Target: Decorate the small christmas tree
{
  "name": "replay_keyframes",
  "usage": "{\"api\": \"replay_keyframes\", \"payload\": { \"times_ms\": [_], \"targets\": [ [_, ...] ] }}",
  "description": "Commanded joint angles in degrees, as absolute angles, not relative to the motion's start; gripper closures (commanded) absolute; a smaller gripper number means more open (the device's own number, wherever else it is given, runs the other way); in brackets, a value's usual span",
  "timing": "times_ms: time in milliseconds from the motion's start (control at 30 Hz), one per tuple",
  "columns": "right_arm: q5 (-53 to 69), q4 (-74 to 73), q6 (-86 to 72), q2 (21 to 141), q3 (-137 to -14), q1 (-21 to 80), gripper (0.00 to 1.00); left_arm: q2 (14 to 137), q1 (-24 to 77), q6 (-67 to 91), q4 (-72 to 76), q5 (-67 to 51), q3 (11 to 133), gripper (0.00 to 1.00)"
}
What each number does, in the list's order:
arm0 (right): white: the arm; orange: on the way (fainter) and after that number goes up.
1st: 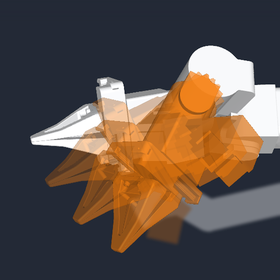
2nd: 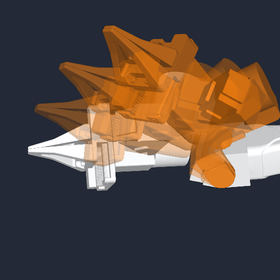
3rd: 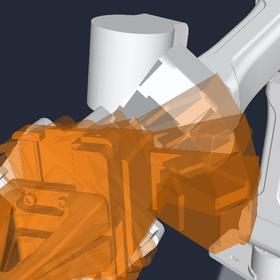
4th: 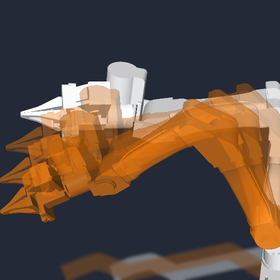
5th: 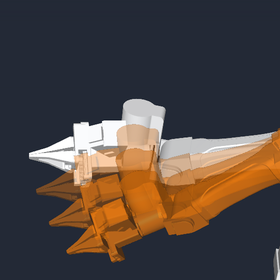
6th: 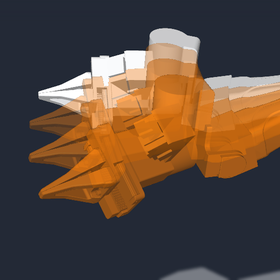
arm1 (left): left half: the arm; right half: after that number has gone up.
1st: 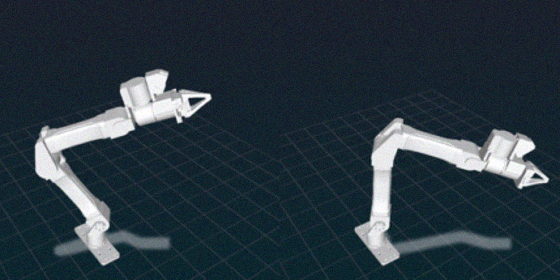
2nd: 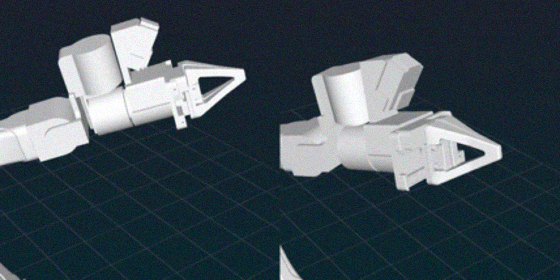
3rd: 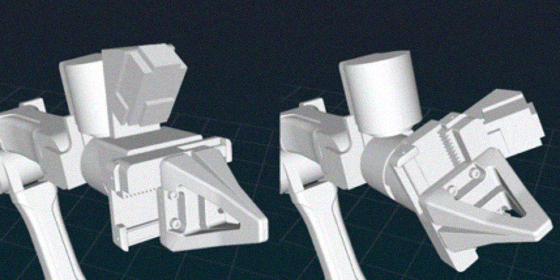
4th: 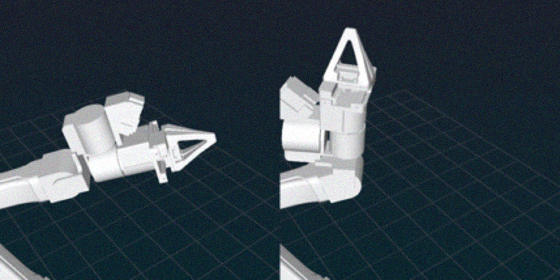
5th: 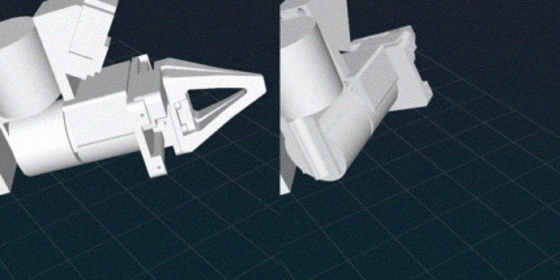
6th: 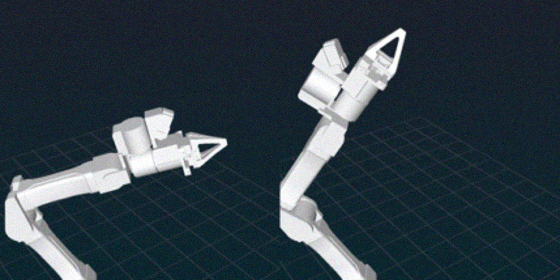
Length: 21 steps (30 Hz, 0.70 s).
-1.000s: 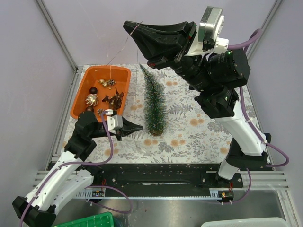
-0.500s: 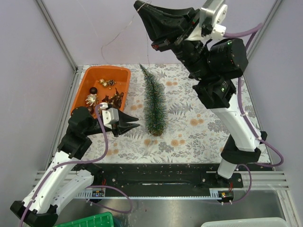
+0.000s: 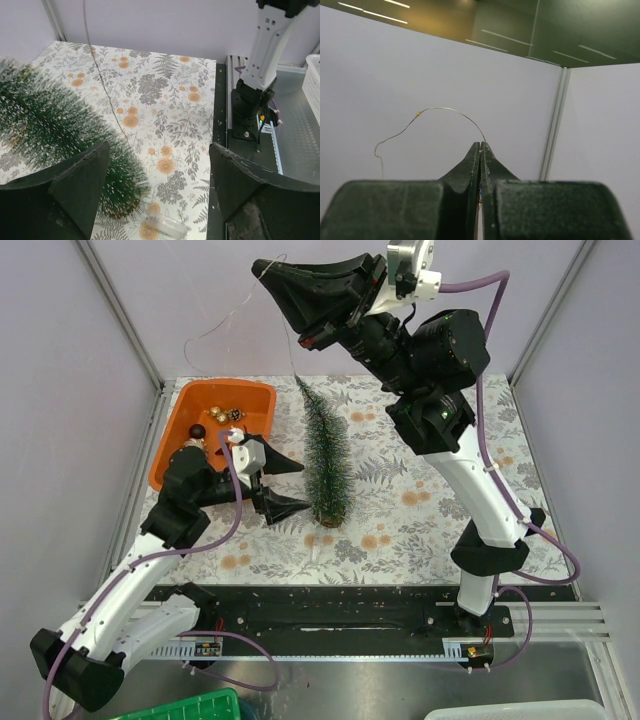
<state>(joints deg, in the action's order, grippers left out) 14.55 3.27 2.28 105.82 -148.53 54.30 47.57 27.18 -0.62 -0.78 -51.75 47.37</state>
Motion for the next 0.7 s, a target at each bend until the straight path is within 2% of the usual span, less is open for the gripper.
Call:
{"api": "replay_keyframes", "payload": {
  "times_ms": [0,167,333,400,500,567,667],
  "targets": [
    [18.8,6.85,-4.03,106.08,-152.14,54.05,1.0,49.56,28.04,3.25,7.99,-47.9,51.33,0.15],
    [20.48,9.4,-6.94,107.4,-152.4,54.05,1.0,50.36,29.26,2.99,8.52,-53.0,52.03,0.16],
    [20.92,10.55,-7.3,108.54,-152.05,53.97,1.0,50.19,29.53,-3.85,8.01,-47.39,50.19,0.23],
    [20.48,10.72,-6.42,108.2,-151.0,53.44,1.0,49.31,29.53,-7.89,6.34,-42.39,49.4,0.32],
    [19.78,11.25,-5.71,107.32,-148.98,51.69,1.0,47.9,29.01,-10.97,4.23,-30.97,47.99,0.54],
    [19.34,12.3,-5.8,107.14,-147.49,50.02,1.0,46.85,28.83,-11.95,4.04,-24.64,47.38,0.76],
    [19.51,13.44,-7.29,108.54,-147.65,47.03,1.0,46.67,28.65,-12.92,4.48,-18.3,47.63,0.89]
  ]
}}
